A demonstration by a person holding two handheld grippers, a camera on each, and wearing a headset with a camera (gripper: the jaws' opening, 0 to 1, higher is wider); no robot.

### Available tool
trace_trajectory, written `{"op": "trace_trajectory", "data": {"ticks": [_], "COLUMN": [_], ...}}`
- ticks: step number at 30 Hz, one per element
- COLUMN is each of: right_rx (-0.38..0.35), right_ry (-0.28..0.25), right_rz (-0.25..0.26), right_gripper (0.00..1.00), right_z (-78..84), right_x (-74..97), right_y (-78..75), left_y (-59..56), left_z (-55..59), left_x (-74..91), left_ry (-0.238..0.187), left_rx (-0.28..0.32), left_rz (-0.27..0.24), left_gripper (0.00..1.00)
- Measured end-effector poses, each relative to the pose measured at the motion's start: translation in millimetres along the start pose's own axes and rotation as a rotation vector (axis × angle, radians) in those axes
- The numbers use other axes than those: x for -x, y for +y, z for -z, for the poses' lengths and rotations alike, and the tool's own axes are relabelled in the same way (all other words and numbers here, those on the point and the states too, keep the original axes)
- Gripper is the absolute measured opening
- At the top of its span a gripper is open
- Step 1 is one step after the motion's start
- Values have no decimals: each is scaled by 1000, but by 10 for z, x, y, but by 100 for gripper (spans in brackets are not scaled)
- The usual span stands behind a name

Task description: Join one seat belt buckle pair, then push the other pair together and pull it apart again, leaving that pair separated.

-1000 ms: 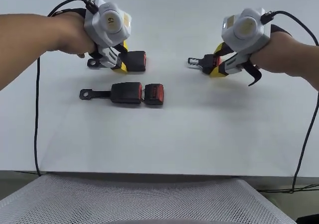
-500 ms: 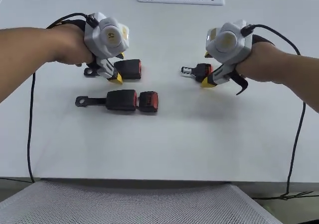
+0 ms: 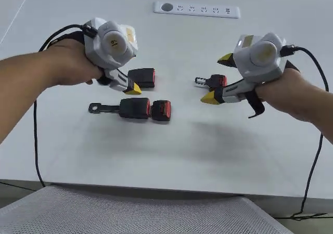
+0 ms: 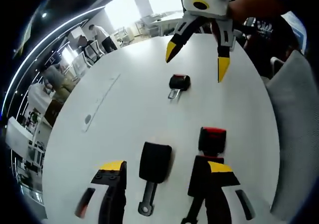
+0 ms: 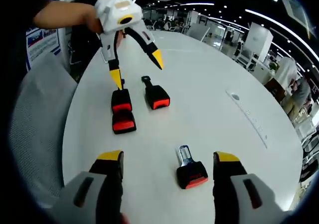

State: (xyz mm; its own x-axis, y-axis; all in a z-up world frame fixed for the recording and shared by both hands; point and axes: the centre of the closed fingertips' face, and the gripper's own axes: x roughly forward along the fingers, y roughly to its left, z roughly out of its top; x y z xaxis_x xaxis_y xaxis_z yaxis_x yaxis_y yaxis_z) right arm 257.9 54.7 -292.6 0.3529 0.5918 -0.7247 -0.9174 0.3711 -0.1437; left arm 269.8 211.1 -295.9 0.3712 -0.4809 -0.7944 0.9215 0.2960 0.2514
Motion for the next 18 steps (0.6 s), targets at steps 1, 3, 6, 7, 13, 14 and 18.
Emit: {"op": "trace_trajectory", "data": {"ticks": [1,3,6,7,13,14,18], "right_rx": [-8,-33,-64,-72,-119,-128,-154], "right_ry": [-5,-18,-42,-48,-78,-80,-70], "right_rz": [7,13,32,37,71,84,106], "right_gripper": [78,79,82,83,87,89,94], "right_z": [0,-5,-14,-14,20,42,140], "right_x": [37,108,226,274,478,512,611], "right_y": [55,155,265,310,408,409,457], "left_y": [-42,-172,-289,-322,-375,-385,-415], "left_z": [39,95,138,160,342,400,634], "left_x": [41,169,373,458,778,831,987], "left_ry": [2,-5,-24,-29,-37,-34,-4], "left_rx": [17,65,111,125,209,229,306], "left_rz": [-1,-6,-40,-57,-134,-146,-180], "left_gripper": [69,76,83,85,93,94,100]}}
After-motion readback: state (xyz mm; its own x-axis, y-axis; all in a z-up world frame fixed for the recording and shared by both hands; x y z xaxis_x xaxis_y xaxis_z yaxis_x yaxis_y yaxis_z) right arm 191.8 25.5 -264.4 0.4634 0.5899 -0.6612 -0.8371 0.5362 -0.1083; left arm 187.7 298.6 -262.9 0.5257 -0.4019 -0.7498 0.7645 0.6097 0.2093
